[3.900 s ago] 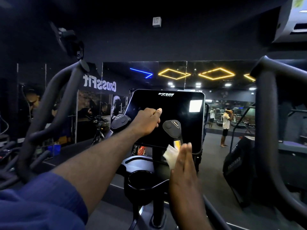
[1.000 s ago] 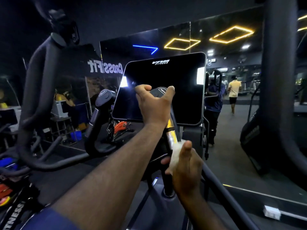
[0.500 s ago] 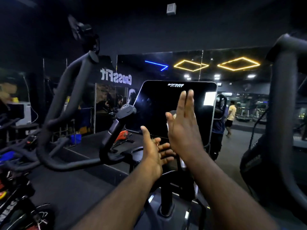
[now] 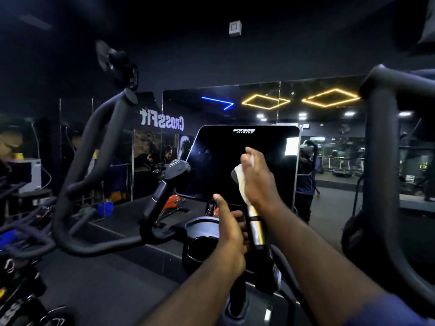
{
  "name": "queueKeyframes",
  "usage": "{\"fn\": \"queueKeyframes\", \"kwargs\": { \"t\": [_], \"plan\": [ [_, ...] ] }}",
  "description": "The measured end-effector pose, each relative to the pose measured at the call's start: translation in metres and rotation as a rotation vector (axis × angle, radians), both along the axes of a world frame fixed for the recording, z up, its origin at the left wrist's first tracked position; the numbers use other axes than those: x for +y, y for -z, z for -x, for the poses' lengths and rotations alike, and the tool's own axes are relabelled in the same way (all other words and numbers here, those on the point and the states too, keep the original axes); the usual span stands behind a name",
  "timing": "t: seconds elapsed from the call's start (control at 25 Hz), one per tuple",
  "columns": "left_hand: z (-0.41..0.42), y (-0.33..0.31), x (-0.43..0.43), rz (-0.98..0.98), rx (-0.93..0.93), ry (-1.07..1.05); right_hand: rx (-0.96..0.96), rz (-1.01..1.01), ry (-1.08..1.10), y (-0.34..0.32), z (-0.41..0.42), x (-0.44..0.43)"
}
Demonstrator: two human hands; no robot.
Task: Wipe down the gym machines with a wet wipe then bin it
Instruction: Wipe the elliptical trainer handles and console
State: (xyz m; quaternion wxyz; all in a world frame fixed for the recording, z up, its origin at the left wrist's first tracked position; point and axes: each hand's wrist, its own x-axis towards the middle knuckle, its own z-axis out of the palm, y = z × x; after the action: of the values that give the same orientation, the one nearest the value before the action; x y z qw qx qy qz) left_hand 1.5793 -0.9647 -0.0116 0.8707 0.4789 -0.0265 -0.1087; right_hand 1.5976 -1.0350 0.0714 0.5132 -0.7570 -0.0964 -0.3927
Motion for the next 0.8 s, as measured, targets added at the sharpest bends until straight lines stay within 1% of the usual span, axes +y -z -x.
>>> {"fn": "queueKeyframes", "kwargs": {
  "t": [0.04, 0.08, 0.12, 0.16, 0.2, 0.32, 0.4, 0.44, 0.48, 0.52, 0.56, 0.6, 0.64, 0.72, 0.8],
  "plan": [
    [0.002, 0.002, -0.005, 0.018, -0.007, -0.001, 0.128, -0.254, -0.177, 0.003, 0.005, 0.001],
    [0.002, 0.006, -0.009, 0.034, -0.019, -0.02, 0.253, -0.412, -0.288, 0.011, 0.014, 0.001],
    [0.004, 0.011, -0.011, 0.044, -0.035, -0.046, 0.347, -0.461, -0.336, 0.022, 0.026, 0.0],
    [0.002, 0.016, -0.01, 0.053, -0.05, -0.059, 0.403, -0.466, -0.36, 0.033, 0.037, -0.003],
    [0.003, 0.023, -0.008, 0.059, -0.061, -0.067, 0.42, -0.468, -0.36, 0.047, 0.045, -0.006],
    [0.004, 0.044, 0.002, 0.009, -0.057, -0.077, 0.381, -0.446, -0.297, 0.096, 0.061, -0.008],
    [-0.002, 0.06, 0.004, -0.119, -0.117, -0.109, 0.247, -0.369, -0.18, 0.13, 0.067, -0.005],
    [-0.005, 0.067, 0.005, -0.202, -0.174, -0.135, 0.164, -0.356, -0.126, 0.149, 0.065, -0.007],
    [-0.007, 0.074, 0.006, -0.274, -0.234, -0.158, 0.135, -0.387, -0.099, 0.165, 0.063, -0.008],
    [-0.004, 0.078, 0.007, -0.318, -0.28, -0.173, 0.144, -0.368, -0.028, 0.184, 0.058, -0.011],
    [-0.001, 0.084, 0.009, -0.345, -0.305, -0.184, 0.178, -0.295, 0.052, 0.2, 0.051, -0.017],
    [0.004, 0.088, 0.011, -0.36, -0.314, -0.198, 0.229, -0.225, 0.113, 0.212, 0.048, -0.023],
    [0.008, 0.094, 0.013, -0.385, -0.311, -0.224, 0.257, -0.217, 0.137, 0.217, 0.047, -0.026],
    [0.015, 0.104, 0.016, -0.432, -0.267, -0.253, 0.231, -0.43, 0.023, 0.212, 0.052, -0.034],
    [0.022, 0.111, 0.018, -0.442, -0.21, -0.213, 0.195, -0.711, -0.094, 0.203, 0.059, -0.037]
  ]
}}
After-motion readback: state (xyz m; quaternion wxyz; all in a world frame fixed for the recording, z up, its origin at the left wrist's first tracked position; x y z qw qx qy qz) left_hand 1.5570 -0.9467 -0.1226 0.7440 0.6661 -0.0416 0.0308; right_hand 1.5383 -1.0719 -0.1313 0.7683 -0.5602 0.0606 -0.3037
